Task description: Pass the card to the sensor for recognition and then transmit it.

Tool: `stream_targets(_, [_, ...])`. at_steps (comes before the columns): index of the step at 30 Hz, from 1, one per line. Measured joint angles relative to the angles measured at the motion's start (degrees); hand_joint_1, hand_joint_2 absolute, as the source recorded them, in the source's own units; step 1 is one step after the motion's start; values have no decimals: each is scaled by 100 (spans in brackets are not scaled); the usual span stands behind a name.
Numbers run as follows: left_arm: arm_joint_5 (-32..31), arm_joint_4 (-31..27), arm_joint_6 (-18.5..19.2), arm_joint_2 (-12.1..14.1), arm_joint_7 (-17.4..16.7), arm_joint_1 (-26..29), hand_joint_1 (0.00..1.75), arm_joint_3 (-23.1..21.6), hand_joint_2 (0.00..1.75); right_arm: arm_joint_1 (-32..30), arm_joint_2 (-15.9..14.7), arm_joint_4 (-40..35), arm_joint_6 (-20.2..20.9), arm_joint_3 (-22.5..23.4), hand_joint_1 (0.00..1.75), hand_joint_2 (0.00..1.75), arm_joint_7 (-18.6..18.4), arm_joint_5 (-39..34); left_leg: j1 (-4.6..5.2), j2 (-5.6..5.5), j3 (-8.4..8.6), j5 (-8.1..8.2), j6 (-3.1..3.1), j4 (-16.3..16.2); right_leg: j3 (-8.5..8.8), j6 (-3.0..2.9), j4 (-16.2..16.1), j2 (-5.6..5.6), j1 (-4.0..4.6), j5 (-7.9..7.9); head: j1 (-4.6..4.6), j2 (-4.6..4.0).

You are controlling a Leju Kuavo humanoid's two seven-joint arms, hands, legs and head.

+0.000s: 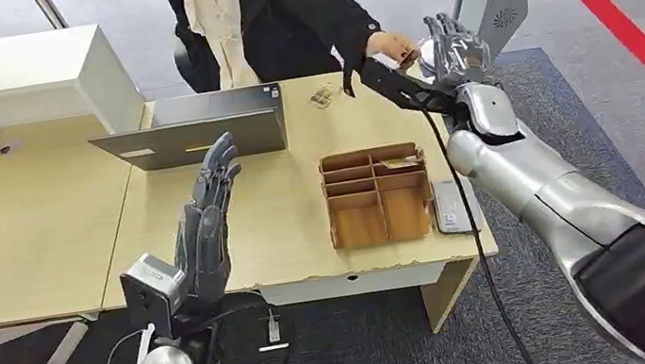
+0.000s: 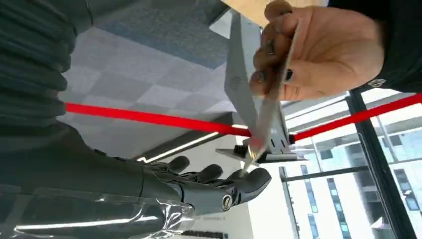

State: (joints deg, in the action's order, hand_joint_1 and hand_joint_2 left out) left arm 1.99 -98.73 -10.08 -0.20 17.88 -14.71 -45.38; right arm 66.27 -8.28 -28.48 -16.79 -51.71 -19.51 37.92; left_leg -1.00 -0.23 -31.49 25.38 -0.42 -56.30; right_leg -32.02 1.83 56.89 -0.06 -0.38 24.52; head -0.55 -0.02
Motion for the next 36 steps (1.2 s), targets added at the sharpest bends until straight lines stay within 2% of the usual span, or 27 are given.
stream_targets(3, [-9, 0, -77, 4, -9, 7, 0, 2, 0, -86, -2, -131, -326, 136, 0, 175, 330, -496, 0, 0, 0, 0, 0, 0, 1, 0, 0, 0, 1, 0, -2, 0])
stream_targets(5, [-35, -2, -118, 15, -59, 26, 0, 2, 0, -171, -6, -287, -389, 225, 0, 175, 539, -939, 0, 0, 0, 0, 0, 0, 1, 0, 0, 0, 1, 0, -2, 0])
stream_targets(14, [-157, -160, -256, 114, -190, 183, 0, 13, 0, -952, -225, -1603, -362, 444, 0, 175, 745, -2306, 1, 0, 2, 0, 0, 0, 1, 0, 0, 0, 1, 0, -2, 0])
stream_targets(18, [-214, -241, -284, 155, -234, 319, 0, 24, 0, -1557, -396, -2342, -352, 461, 0, 175, 725, -2369, 1, -1, 1, 0, 0, 0, 1, 0, 0, -1, 1, 1, -2, 0])
stream_targets(25, [-275, -302, -127, 186, -243, 468, 0, 44, 0, -2286, -697, -3302, -257, 463, 0, 175, 448, -1908, 1, -1, -1, 1, 0, 1, 1, -1, 0, -1, 1, 2, -2, 0])
stream_targets(31, [-306, -334, -107, 188, -267, 519, 0, 50, 0, -2677, -866, -3801, -247, 420, 0, 175, 146, -482, 1, -1, -1, 0, 0, 1, 1, -1, 0, -1, 0, 2, 0, 0])
stream_targets(36, [-308, -337, -155, 188, -256, 542, 0, 52, 0, -2799, -925, -4015, 2, 337, 0, 175, -118, 1138, 0, -1, -1, 0, 0, 1, 1, -1, 0, -1, 0, 2, -2, 0])
